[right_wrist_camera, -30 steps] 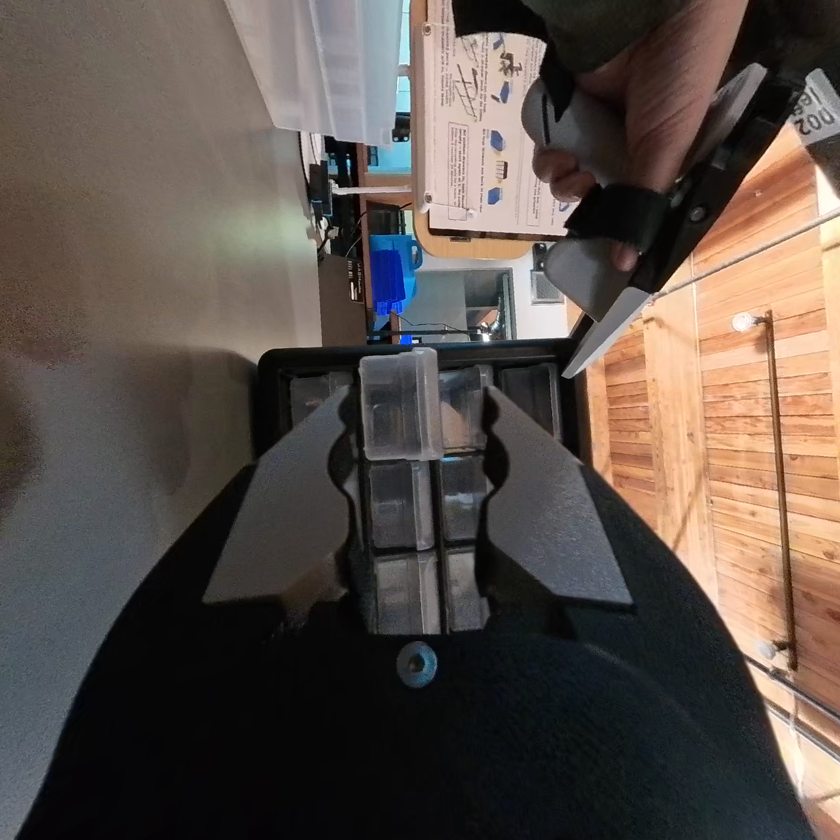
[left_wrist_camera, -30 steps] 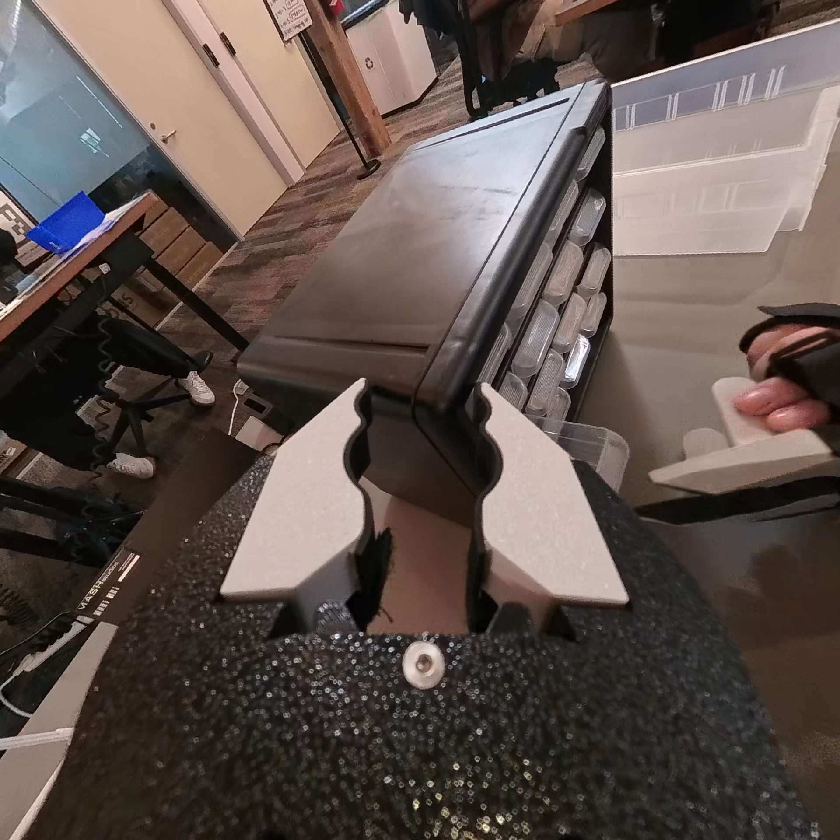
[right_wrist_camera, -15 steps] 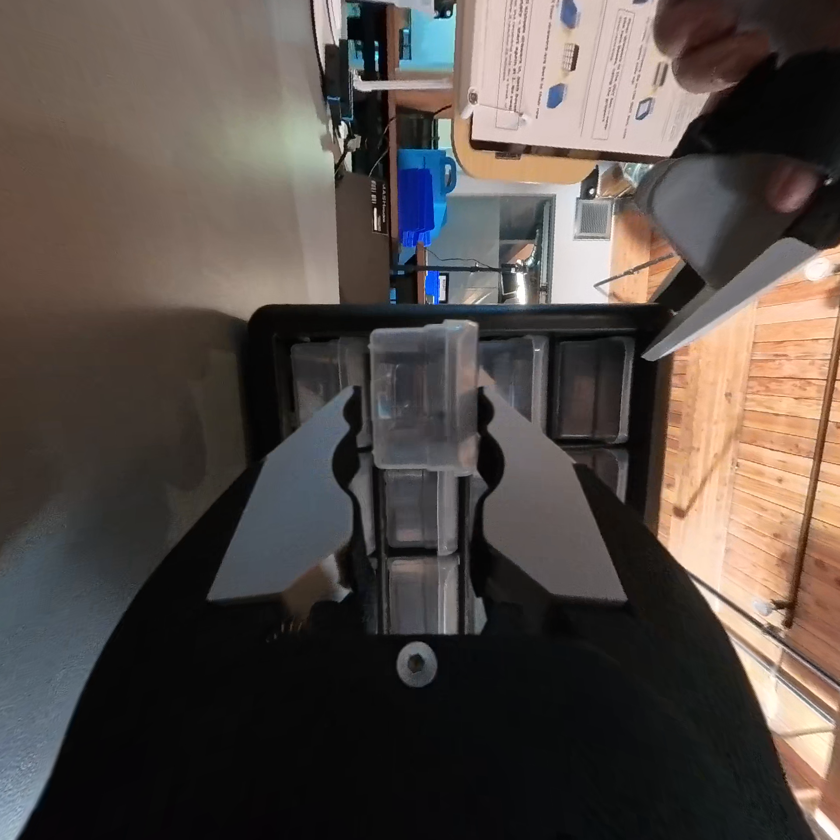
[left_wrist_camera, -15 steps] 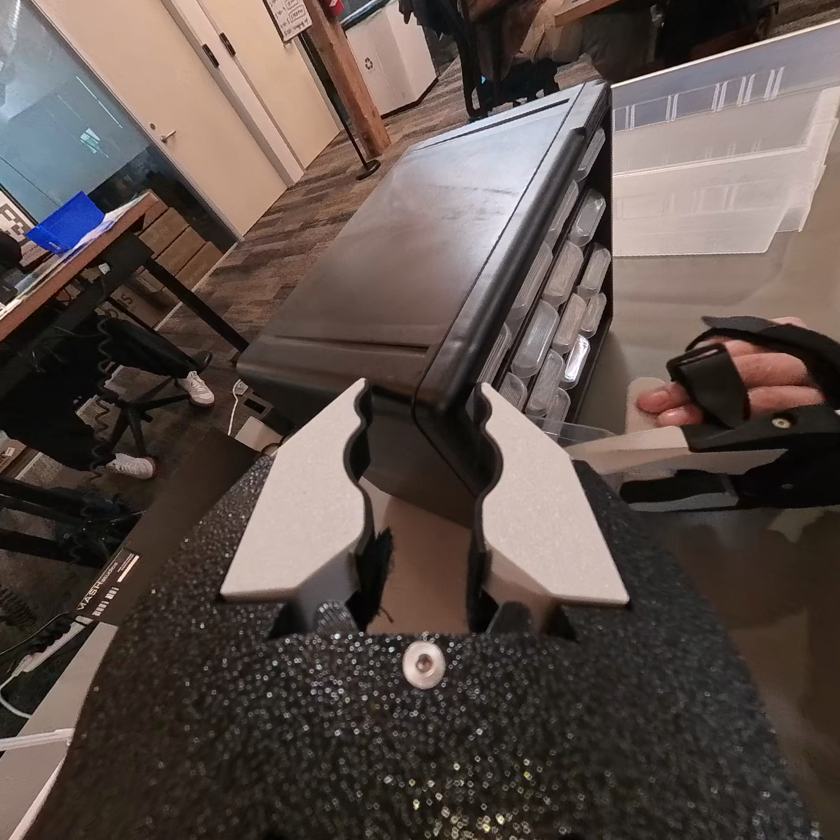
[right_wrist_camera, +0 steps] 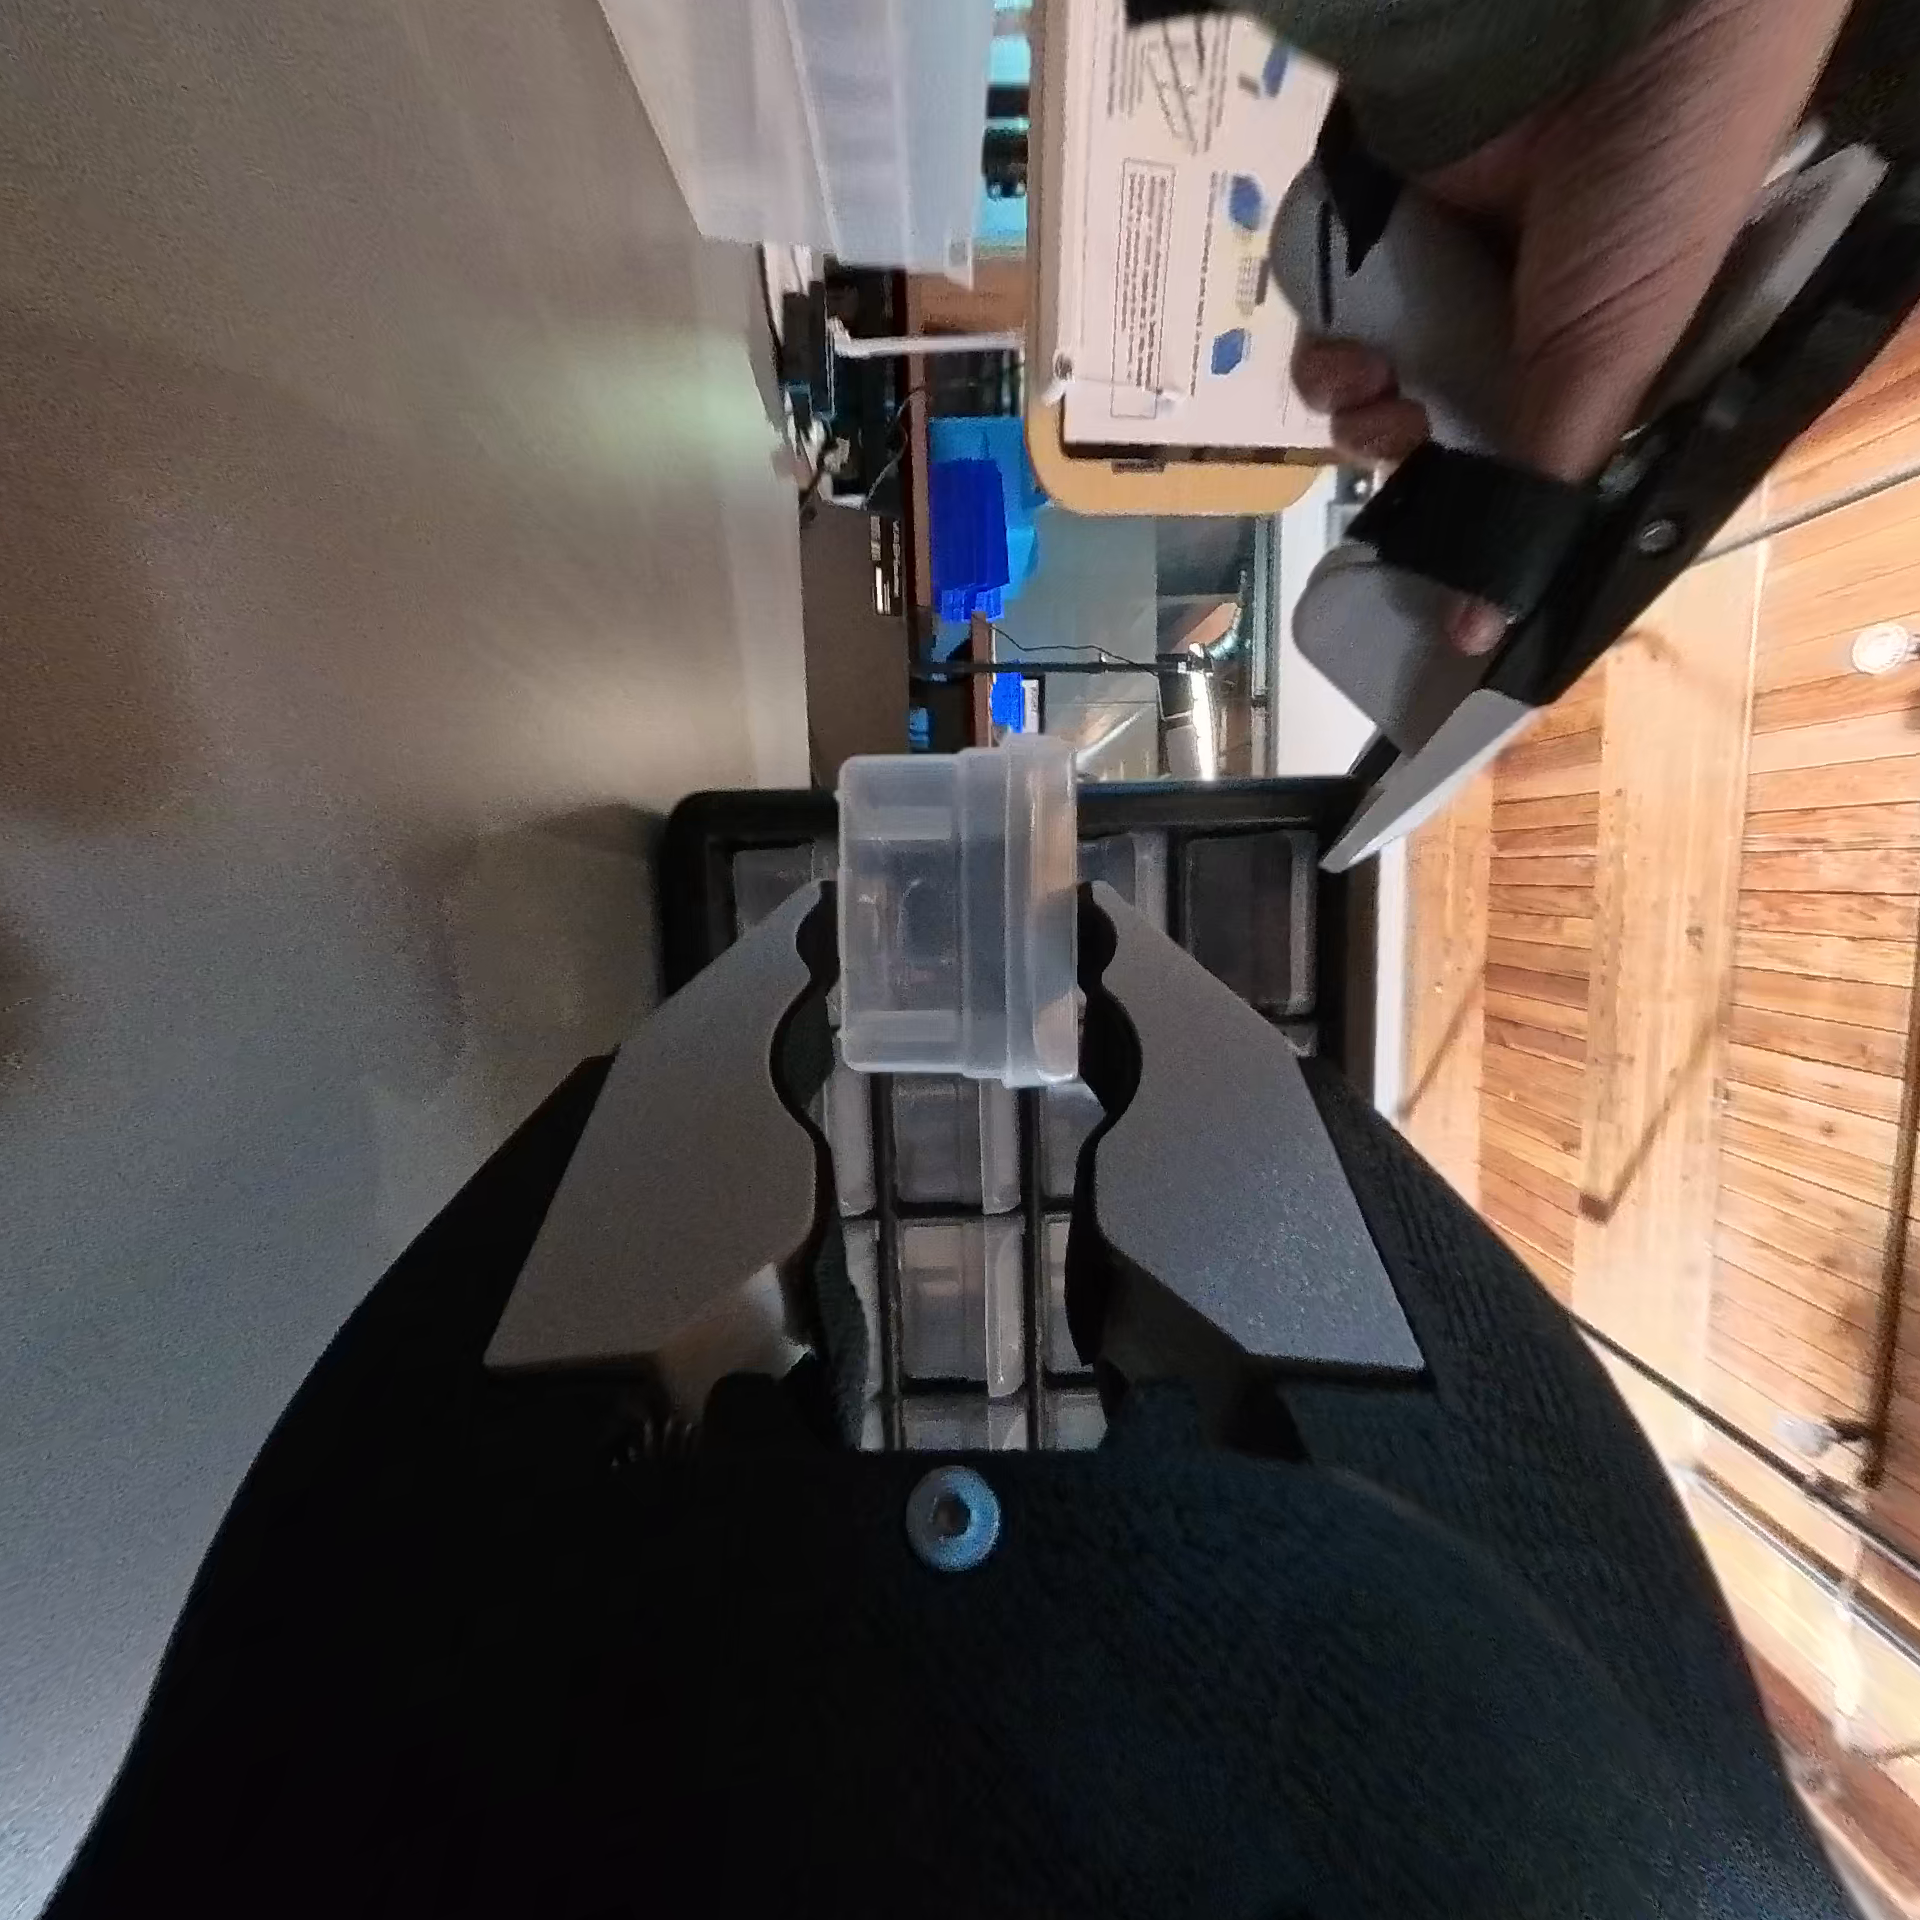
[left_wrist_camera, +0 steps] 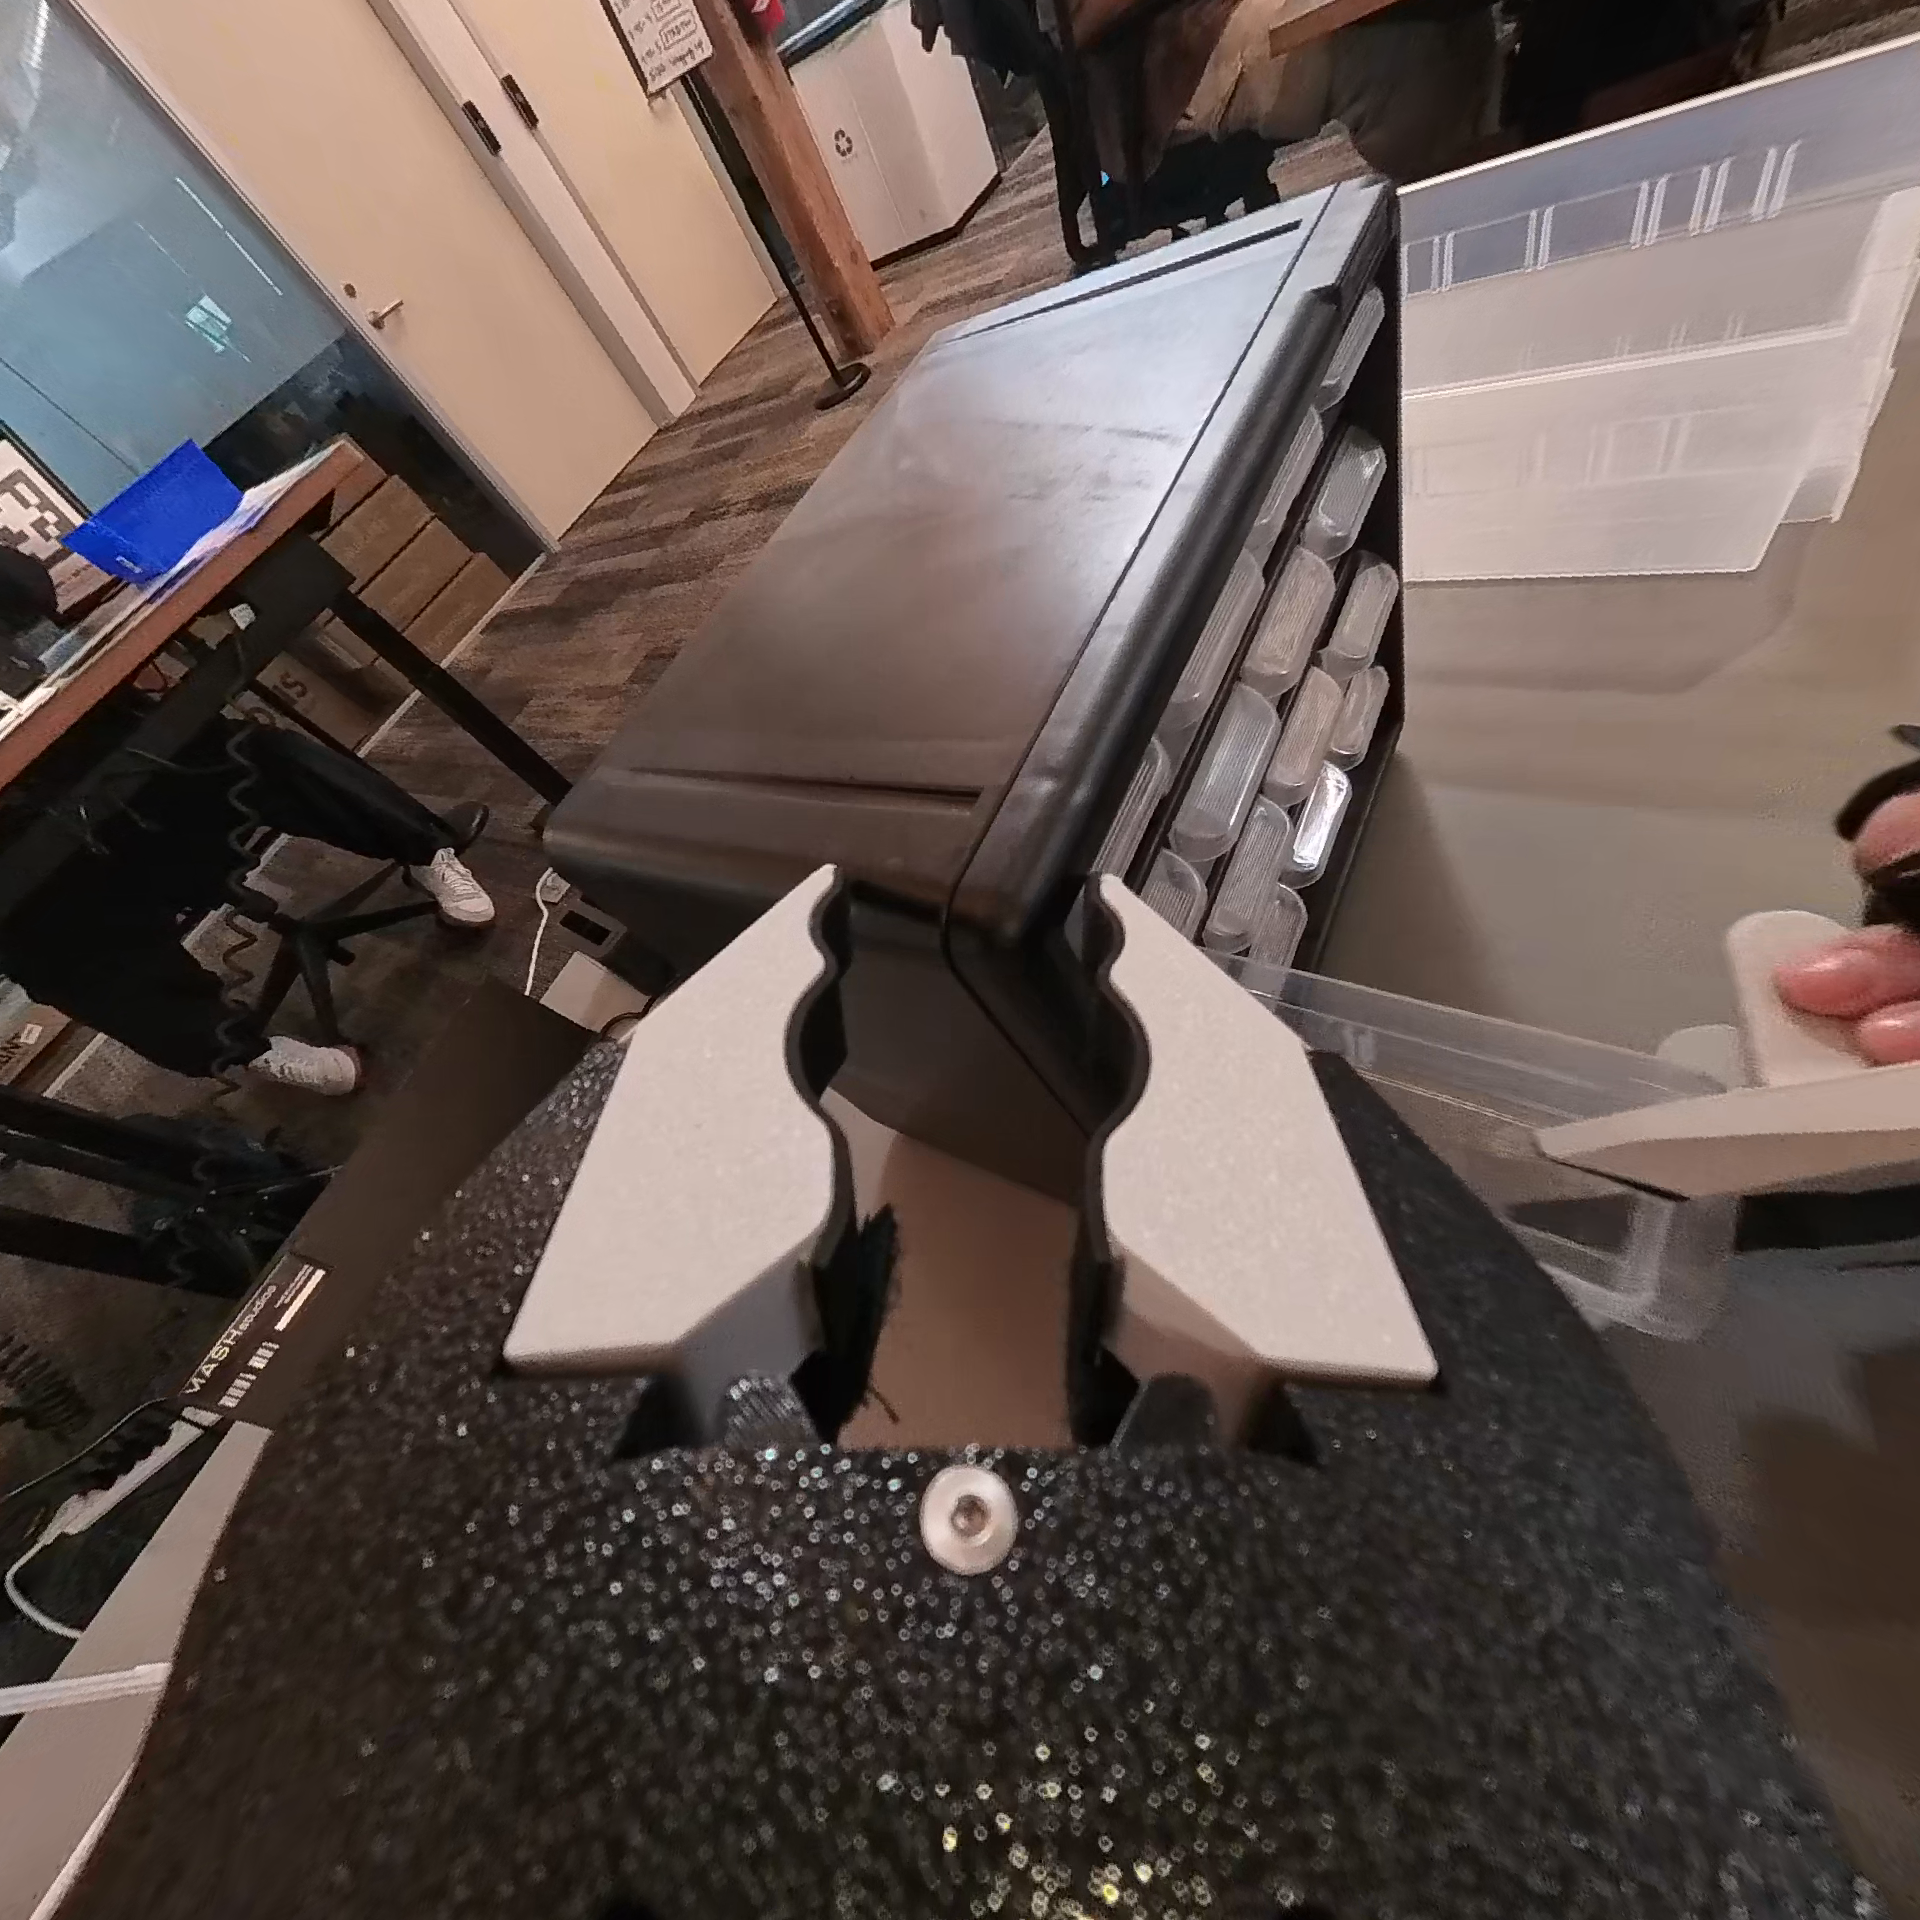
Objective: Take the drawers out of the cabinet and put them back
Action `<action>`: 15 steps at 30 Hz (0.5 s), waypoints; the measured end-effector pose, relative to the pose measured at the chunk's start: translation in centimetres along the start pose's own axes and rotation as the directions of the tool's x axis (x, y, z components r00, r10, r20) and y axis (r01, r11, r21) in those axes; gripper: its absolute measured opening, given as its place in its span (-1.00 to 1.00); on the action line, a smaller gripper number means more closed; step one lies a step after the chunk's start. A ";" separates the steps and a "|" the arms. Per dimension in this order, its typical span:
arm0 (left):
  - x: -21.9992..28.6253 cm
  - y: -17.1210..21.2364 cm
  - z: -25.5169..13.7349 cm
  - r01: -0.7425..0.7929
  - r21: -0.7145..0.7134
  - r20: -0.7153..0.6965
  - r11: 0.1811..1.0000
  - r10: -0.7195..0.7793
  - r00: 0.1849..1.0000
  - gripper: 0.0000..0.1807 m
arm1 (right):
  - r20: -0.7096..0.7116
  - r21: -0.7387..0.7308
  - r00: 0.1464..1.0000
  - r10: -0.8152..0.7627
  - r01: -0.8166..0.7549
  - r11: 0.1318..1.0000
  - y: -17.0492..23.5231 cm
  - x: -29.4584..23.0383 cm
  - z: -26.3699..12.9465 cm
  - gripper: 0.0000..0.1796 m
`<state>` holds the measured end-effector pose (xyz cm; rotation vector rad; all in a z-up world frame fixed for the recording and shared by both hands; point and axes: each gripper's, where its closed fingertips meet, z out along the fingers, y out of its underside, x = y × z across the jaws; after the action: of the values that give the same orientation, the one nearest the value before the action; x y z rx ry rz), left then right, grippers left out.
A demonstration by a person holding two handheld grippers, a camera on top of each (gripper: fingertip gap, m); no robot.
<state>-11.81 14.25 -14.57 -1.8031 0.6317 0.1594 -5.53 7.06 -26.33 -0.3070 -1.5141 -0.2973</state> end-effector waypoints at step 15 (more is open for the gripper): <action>0.0 0.0 0.0 -0.008 0.000 0.007 1.000 0.008 1.000 -0.54 | 0.301 0.184 0.951 0.071 -0.131 0.974 -1.1 -2.4 -7.5 -0.50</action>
<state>-11.86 14.23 -14.59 -1.7991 0.6343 0.1709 0.94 3.23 -29.00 -0.2740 -1.7983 -0.0132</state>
